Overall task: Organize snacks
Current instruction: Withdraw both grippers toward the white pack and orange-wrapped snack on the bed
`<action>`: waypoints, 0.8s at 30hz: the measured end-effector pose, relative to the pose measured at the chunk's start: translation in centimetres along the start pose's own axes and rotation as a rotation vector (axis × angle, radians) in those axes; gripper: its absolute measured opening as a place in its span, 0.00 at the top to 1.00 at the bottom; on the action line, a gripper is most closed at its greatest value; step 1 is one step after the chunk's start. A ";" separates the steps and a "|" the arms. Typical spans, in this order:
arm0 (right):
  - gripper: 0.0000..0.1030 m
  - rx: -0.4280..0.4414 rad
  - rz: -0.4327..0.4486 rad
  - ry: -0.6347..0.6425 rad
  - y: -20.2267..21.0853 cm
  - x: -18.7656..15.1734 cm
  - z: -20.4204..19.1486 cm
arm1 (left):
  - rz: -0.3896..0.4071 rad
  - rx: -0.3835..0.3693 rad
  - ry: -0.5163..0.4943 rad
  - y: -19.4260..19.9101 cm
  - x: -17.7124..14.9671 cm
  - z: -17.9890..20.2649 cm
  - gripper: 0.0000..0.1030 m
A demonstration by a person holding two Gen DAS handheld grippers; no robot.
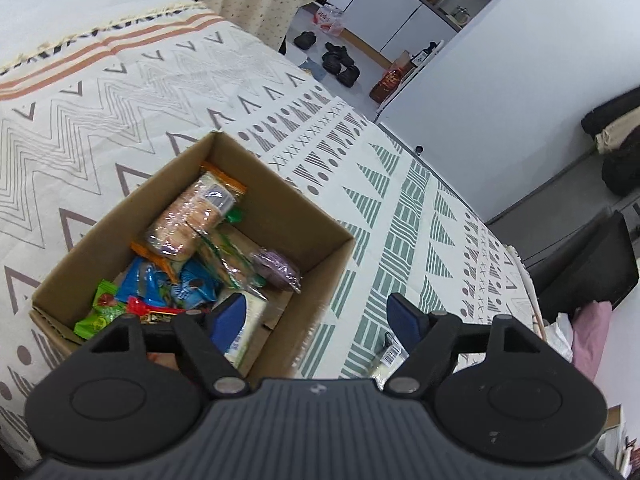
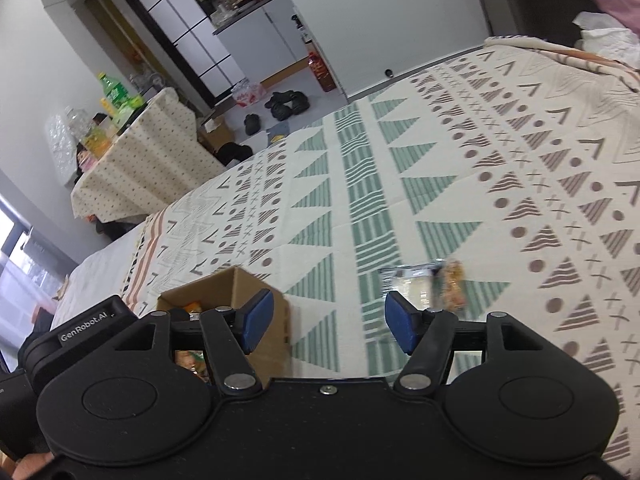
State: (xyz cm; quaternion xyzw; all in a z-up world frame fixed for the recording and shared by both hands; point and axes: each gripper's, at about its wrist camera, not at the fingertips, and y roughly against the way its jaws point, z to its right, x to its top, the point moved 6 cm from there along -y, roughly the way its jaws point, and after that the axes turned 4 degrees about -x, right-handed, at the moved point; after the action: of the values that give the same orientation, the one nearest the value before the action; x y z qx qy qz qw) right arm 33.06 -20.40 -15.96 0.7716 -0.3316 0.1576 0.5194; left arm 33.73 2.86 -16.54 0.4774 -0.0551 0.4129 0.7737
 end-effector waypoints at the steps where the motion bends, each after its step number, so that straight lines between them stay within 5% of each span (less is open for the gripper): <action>1: 0.40 -0.004 0.003 -0.004 0.2 0.1 0.5 | -0.003 -0.004 -0.012 -0.1 -0.3 0.4 0.26; 12: 0.40 -0.034 0.002 -0.060 0.5 -0.2 5.4 | -0.055 -0.066 -0.105 -1.9 -2.5 3.8 0.26; 24: 0.52 -0.015 -0.049 -0.077 -2.5 -0.7 8.3 | -0.113 -0.098 -0.220 -5.0 -4.9 6.9 0.29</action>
State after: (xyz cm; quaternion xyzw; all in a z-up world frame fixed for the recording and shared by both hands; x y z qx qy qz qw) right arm 33.43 -27.05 -21.50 0.7811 -0.3338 0.1125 0.5156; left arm 36.13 -6.46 -18.67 0.4838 -0.1327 0.3109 0.8073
